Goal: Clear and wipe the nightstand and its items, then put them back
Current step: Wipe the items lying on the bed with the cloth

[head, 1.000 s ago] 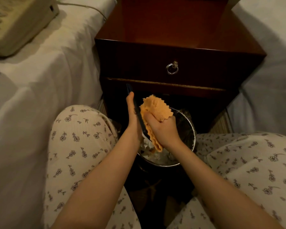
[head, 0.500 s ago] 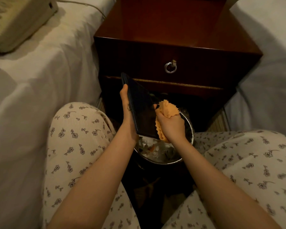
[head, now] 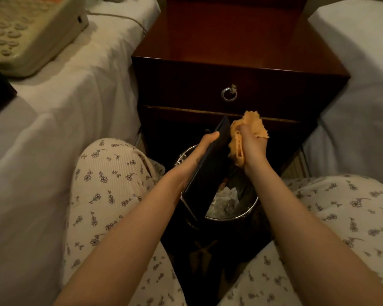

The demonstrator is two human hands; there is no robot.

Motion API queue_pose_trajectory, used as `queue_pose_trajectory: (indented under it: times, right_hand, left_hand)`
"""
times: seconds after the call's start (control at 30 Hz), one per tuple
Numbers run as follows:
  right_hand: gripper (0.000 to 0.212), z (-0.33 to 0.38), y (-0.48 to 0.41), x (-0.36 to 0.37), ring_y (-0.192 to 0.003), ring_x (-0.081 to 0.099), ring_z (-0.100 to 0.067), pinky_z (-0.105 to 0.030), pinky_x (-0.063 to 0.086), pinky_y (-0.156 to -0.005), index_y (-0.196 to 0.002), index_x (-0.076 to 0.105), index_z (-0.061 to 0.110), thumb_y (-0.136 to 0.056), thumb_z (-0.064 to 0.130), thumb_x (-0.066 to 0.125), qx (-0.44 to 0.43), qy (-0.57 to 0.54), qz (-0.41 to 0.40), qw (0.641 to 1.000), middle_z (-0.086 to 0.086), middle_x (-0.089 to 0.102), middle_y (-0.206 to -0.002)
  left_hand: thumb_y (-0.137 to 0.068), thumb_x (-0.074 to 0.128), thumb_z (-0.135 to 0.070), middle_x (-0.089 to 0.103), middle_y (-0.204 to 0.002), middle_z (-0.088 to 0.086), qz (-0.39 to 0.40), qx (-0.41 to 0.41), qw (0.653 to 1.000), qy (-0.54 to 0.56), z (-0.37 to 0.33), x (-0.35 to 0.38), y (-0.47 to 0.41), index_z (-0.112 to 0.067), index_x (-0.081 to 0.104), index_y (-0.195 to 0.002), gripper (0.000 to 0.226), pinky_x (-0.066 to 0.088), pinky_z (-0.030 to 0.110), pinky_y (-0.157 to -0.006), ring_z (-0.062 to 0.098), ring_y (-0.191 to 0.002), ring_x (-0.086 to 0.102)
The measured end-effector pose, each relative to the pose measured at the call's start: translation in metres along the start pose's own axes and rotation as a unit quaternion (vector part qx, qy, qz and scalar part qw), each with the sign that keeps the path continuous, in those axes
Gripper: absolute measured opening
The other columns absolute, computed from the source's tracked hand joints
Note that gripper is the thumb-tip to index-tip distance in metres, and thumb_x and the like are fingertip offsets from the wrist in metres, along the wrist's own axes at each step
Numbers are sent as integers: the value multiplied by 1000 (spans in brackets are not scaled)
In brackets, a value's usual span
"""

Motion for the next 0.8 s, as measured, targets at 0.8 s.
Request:
queue_pose_trajectory:
  times: [0.8]
  right_hand:
    - [44, 21, 31, 17, -82, 65, -23, -31, 54, -67, -126, 55, 9, -86, 21, 66, 55, -125, 160, 978, -11, 66, -108]
  left_hand:
    - [-85, 61, -44, 60, -102, 3, -251, 45, 961, -103, -55, -39, 66, -6, 56, -124, 55, 41, 27, -69, 18, -87, 56]
Point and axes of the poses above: each hand's wrist, its own y-axis away from the middle knuckle, its own x-axis out of the palm, z = x × y, the point moved 8 cm from there along -y, towards the middle knuckle
